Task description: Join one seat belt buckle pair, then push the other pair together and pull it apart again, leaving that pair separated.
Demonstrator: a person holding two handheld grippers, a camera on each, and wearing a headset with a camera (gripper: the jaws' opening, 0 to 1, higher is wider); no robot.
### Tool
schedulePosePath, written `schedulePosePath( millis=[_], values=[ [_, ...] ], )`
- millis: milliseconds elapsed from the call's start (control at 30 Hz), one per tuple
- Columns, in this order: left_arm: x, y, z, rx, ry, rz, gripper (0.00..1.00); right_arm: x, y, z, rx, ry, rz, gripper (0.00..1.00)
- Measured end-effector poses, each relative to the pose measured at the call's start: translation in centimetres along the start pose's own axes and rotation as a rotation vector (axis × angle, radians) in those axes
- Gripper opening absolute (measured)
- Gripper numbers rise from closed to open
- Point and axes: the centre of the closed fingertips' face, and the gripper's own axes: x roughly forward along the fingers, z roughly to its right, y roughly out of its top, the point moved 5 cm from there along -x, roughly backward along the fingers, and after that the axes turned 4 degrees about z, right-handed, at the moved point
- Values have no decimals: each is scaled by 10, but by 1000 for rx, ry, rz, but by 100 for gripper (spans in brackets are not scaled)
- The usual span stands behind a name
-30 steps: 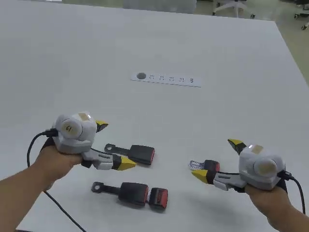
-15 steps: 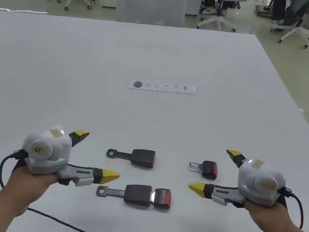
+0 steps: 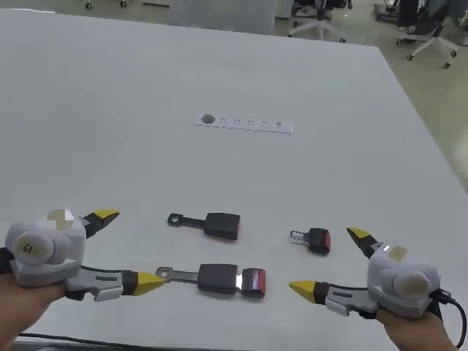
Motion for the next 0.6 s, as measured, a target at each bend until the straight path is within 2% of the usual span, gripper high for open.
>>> schedulePosePath(
  millis=[200, 600],
  values=[
    [-2, -4, 0, -2, -2, -11, 100, -6, -2, 1, 7, -12, -3, 100],
    [-2, 9, -2, -5, 15, 19, 100, -7, 5, 3, 19, -27, 25, 100]
  ],
)
